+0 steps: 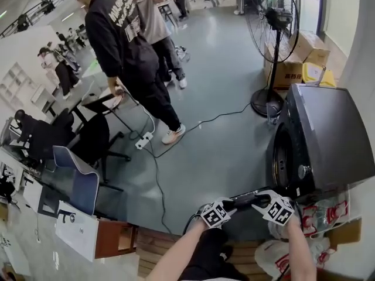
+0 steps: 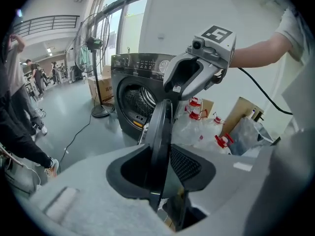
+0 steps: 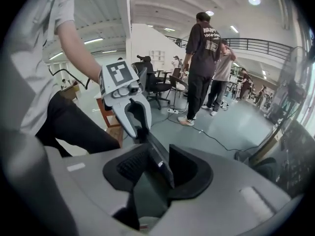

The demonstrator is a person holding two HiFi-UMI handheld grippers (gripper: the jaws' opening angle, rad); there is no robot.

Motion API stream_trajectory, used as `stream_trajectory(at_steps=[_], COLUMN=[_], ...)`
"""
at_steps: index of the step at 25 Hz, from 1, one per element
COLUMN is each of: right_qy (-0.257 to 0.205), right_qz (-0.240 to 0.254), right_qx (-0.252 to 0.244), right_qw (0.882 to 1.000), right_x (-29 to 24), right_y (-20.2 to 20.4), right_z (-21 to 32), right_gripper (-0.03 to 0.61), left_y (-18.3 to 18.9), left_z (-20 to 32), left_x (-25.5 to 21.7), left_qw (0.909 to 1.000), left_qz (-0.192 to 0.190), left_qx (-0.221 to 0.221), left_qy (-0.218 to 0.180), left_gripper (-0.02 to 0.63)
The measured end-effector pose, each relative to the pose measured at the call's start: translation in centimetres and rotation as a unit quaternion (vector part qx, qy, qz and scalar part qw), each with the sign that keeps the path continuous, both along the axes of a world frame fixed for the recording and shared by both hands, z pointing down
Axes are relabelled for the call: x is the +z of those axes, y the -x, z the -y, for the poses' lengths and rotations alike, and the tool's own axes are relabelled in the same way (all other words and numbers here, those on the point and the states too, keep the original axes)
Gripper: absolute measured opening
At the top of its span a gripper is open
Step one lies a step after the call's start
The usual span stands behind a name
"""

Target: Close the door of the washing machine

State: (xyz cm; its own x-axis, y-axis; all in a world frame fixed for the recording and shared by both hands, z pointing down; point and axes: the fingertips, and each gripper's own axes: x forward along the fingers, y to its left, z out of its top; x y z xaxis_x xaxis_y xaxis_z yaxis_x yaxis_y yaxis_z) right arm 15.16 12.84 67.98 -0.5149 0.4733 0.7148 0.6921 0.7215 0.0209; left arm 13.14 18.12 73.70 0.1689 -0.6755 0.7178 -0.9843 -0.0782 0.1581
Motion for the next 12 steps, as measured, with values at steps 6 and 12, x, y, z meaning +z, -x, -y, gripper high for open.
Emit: stream_trajectory(at_steps=[6, 12], right_qy=[-0.05, -0.07], right_qz=[-0.027, -0.038], right_qx=[-0.053, -0.057], right_qw=[0.997, 0.995], right_x=[2.2, 3.5], right_y=[0.3, 1.4], right_z=[-0.5, -0.5], right_gripper=[0.191, 0.183], left_y=[1.4, 2.2], left_z=[0.1, 0.4], left_x=[-0.3, -0.1], left_qw=[0.9999, 0.9997], left_qz=[-0.003, -0.012], left_qx=[0.011, 0.021], left_qy=[0.006, 0.004], left_gripper=[0.133, 0.132])
